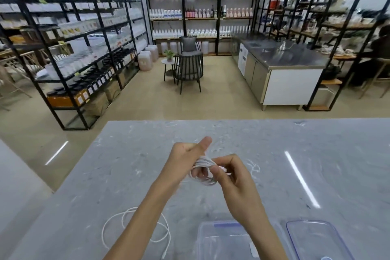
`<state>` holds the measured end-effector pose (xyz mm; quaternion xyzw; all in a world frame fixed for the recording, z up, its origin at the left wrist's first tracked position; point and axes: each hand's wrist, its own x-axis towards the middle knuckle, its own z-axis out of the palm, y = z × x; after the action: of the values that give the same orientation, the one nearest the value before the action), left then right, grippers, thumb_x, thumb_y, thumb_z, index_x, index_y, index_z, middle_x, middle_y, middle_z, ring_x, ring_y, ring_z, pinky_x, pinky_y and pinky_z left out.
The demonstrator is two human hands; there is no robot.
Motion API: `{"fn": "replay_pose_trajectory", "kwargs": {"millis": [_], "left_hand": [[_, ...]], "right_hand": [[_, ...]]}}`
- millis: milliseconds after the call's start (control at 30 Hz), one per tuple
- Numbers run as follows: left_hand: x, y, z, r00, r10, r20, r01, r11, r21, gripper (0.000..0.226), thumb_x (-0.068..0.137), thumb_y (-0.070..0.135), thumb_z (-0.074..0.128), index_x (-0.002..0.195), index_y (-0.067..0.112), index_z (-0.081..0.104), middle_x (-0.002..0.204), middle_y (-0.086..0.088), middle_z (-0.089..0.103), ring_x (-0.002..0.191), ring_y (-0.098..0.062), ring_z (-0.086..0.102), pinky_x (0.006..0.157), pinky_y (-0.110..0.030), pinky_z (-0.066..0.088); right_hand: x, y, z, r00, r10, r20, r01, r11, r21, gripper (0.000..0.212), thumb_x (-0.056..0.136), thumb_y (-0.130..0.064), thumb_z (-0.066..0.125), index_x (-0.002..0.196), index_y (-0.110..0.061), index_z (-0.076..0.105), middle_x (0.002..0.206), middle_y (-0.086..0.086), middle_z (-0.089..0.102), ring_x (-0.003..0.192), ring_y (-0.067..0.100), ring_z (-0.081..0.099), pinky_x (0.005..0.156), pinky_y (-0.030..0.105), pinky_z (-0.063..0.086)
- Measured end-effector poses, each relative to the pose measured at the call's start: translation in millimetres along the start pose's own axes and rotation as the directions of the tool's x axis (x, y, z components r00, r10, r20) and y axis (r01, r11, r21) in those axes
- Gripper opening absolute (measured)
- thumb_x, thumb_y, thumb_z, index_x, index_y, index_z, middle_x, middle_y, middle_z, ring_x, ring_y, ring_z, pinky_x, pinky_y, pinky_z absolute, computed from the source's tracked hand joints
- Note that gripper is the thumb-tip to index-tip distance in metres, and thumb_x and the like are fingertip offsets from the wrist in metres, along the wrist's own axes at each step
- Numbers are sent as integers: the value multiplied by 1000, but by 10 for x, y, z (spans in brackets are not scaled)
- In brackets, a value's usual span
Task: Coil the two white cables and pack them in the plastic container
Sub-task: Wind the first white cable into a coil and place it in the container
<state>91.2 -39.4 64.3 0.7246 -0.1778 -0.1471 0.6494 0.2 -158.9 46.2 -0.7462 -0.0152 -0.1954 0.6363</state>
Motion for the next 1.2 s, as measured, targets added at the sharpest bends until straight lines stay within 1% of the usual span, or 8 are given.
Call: {"fn": "replay_pose_trajectory", "kwargs": {"millis": [167, 333, 467, 633, 867, 1000, 1100, 1200], "left_hand": [[11, -42, 165, 970, 97, -223, -110, 993, -46, 67, 94, 51, 51, 50, 1, 57, 36, -7, 49, 33, -16, 47, 41, -21, 40], [-72, -117, 276, 967, 30, -255, -80, 979, -185, 71, 97, 50, 44, 80, -17, 56, 58, -21, 57, 47, -25, 55, 51, -30, 46], [-118, -180, 206, 991, 32, -129, -46, 993, -113, 48, 101, 40, 45, 94, -5, 62, 70, -11, 68, 67, -19, 67, 70, -31, 55], [-99, -156, 3, 992, 6, -127, -6, 1000, 2, 19, 103, 18, 46, 95, 4, 57, 84, -14, 75, 77, -25, 74, 70, -35, 61], [-216, -81, -30, 990, -48, -135, 44, 999, -31, 18, 96, 12, 56, 79, 9, 61, 83, -15, 73, 76, -19, 72, 72, -27, 60], [-256, -107, -49, 991, -13, -137, 19, 999, 46, 12, 88, 14, 69, 79, 9, 65, 87, -5, 75, 89, -17, 72, 86, -37, 58], [-277, -136, -52, 989, 27, -146, -6, 990, 140, 21, 81, 16, 77, 84, 20, 57, 84, -1, 71, 80, -18, 71, 78, -36, 56], [-303, -158, -91, 999, 28, -30, -24, 991, 133, 30, 82, 21, 72, 101, 31, 50, 92, -6, 70, 77, -24, 69, 73, -35, 56]], "right_hand": [[-11, 110, 194, 980, -127, -156, 76, 952, -296, 19, 103, -32, 34, 105, -26, 52, 100, -10, 56, 95, -1, 53, 77, 10, 39], [106, 242, 185, 957, -243, -156, 137, 858, -494, 25, 95, -9, 52, 118, -16, 60, 104, -1, 53, 95, -11, 49, 75, 7, 41], [221, 257, 71, 950, -270, -158, 152, 840, -521, 23, 96, -6, 52, 114, -13, 65, 102, 3, 58, 87, 3, 59, 79, 3, 39], [279, 248, -71, 959, -278, 47, 244, 736, -631, 31, 90, -11, 54, 120, -14, 66, 103, 4, 60, 83, 16, 62, 73, 23, 50], [281, 257, -56, 960, -261, 98, 249, 646, -721, 43, 84, -2, 67, 123, -22, 61, 100, -13, 52, 75, 2, 46, 66, 6, 26], [252, 228, -24, 956, -274, 102, 267, 676, -687, 42, 84, -2, 68, 120, -22, 64, 102, -13, 57, 78, -3, 51, 66, 4, 31], [232, 251, 2, 916, -379, 133, 363, 641, -676, 40, 78, 10, 71, 113, -9, 69, 101, 6, 64, 85, 4, 58, 66, 10, 42], [219, 233, -9, 897, -419, 139, 415, 695, -587, 27, 88, -4, 56, 111, -10, 70, 99, 6, 64, 84, 8, 59, 73, 18, 47]]}}
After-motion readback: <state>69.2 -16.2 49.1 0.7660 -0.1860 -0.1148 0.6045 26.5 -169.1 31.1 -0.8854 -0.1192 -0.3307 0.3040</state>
